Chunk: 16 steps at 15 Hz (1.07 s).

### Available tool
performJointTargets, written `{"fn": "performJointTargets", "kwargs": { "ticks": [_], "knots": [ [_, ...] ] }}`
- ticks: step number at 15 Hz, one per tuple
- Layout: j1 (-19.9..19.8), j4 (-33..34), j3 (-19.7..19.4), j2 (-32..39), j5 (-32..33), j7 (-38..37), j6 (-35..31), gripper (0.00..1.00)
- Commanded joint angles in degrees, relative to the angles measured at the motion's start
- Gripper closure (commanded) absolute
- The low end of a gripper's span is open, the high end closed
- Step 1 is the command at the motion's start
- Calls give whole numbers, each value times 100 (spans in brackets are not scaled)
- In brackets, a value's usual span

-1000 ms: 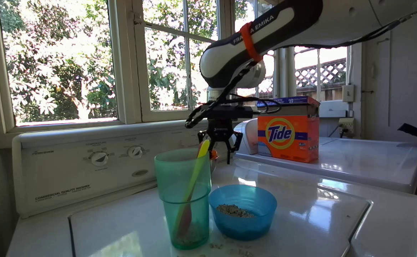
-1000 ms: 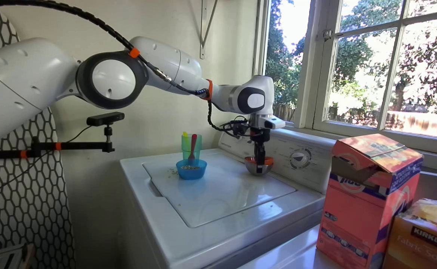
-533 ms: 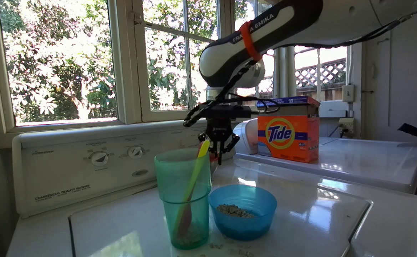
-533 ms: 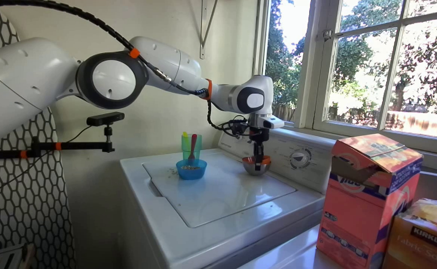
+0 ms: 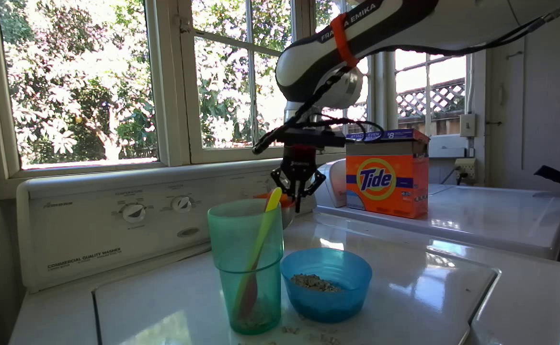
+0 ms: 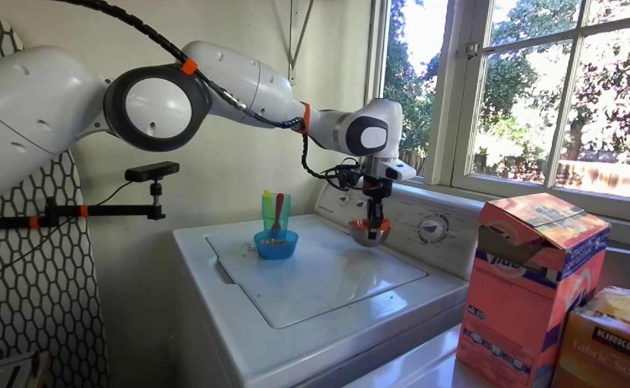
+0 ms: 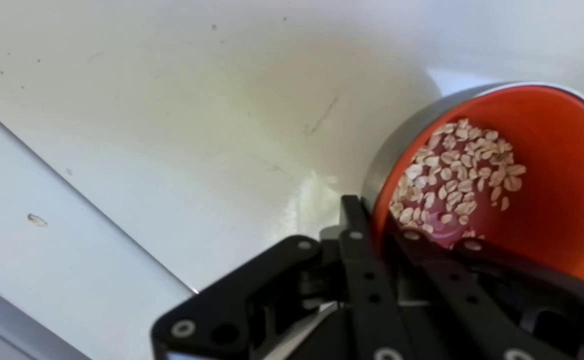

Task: Put the knife in the green cup, stack the bowls, and then move them to the next washing machine

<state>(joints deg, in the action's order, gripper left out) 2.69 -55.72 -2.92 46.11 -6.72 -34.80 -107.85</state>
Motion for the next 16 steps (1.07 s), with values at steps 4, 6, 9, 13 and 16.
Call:
{"fn": "performJointTargets", "kwargs": {
  "ticks": [4,6,9,13,16],
  "knots": [
    [-721,-760,442,-820,-828,1240,587,98],
    [-792,-981,414,-1048,-814,1406,659,98],
    [-753,-618,342,-818,-716,1346,627,93],
    [-765,-754,391,-938,-727,1377,639,93],
    [-692,-1174,363,-1195,-549,1567,592,98]
  ]
}}
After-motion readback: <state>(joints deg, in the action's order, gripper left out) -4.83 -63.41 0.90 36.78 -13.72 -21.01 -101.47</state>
